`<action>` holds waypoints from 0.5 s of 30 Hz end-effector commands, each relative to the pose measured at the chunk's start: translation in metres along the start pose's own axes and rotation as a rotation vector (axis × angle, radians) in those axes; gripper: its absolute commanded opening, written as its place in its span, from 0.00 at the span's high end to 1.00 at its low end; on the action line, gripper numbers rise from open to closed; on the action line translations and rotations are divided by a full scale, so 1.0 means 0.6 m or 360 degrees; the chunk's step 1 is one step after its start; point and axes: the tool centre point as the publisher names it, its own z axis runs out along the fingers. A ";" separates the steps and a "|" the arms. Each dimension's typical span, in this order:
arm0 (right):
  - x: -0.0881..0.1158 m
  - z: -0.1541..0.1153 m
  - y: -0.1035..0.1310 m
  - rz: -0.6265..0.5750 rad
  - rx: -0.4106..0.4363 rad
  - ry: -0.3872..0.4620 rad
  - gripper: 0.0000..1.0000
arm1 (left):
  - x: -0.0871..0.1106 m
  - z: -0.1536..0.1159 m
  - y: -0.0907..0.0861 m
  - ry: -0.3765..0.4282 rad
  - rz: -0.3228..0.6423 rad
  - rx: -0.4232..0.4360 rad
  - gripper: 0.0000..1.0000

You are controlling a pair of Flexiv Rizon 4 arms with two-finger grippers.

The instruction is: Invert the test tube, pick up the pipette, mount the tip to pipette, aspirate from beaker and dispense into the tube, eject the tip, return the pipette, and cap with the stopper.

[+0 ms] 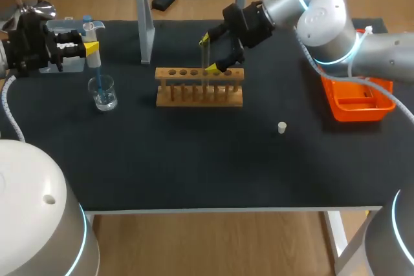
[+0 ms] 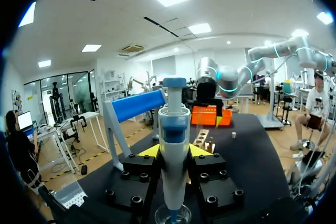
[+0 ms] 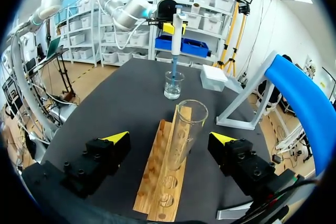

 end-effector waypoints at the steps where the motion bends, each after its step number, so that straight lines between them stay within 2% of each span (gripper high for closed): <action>1: 0.000 -0.002 0.000 0.0000 0.0001 0.0001 0.00 | 0.000 -0.002 -0.001 0.0003 0.0001 -0.0001 1.00; 9: 0.000 -0.002 0.000 0.0000 0.0001 0.0001 0.00 | 0.000 -0.002 -0.001 0.0003 0.0001 -0.0001 1.00; 15: 0.000 -0.002 0.000 0.0000 0.0001 0.0001 0.00 | 0.004 -0.003 -0.016 -0.0020 0.0015 0.0006 1.00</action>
